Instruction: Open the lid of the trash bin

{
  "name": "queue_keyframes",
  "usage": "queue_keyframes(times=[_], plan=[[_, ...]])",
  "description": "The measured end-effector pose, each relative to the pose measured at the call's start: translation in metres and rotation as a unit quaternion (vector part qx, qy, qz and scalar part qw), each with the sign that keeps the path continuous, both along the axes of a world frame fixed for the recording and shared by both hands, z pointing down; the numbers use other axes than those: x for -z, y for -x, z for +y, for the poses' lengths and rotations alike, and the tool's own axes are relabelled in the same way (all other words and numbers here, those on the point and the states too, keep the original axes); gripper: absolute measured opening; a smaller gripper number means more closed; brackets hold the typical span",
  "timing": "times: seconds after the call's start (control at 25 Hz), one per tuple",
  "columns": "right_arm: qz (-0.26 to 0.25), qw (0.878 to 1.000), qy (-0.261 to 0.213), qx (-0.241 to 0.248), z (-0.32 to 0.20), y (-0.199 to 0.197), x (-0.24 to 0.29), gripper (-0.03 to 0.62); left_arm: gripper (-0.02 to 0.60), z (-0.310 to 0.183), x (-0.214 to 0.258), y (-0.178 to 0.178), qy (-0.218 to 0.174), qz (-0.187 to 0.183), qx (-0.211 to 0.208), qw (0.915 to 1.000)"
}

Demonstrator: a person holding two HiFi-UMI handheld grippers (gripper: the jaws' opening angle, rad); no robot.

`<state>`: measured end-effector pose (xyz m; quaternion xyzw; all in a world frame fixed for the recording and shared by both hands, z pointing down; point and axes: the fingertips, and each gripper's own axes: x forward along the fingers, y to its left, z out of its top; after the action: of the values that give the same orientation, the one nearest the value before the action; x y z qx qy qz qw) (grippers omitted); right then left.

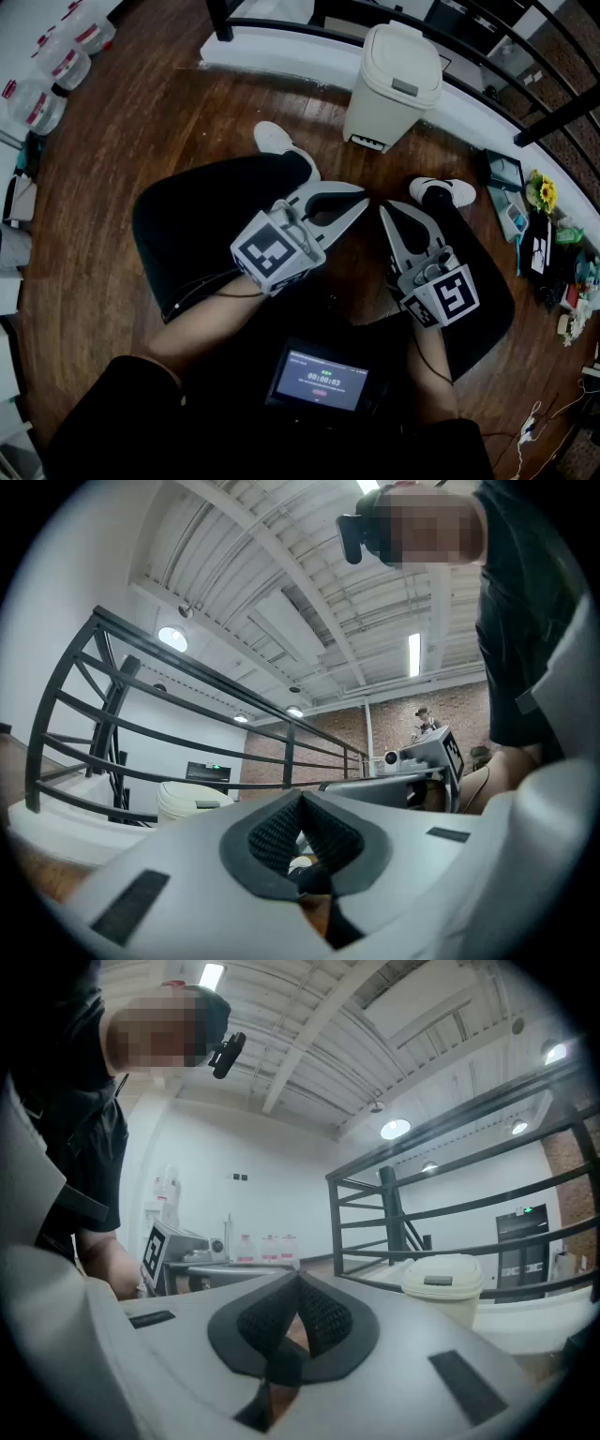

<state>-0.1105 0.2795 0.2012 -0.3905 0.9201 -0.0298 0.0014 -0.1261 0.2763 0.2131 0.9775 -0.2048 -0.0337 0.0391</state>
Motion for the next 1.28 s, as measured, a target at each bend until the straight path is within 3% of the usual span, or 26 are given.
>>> queue_keyframes(times=[0.4,0.76,1.28], plan=[[-0.016,1.0,0.017,0.006,-0.095,-0.061,-0.01,0.018,0.029,-0.082,-0.008,-0.052,0.007,-0.022,0.032,0.9992],[0.01,0.999,0.038,0.015,-0.192,-0.084,-0.04,0.018,0.029,-0.176,-0.05,-0.085,0.021,-0.074,0.053,0.9956],[0.038,0.997,0.065,0.025,-0.285,-0.091,-0.115,0.018,0.03,-0.269,-0.128,-0.1,0.041,-0.101,0.048,0.9929]])
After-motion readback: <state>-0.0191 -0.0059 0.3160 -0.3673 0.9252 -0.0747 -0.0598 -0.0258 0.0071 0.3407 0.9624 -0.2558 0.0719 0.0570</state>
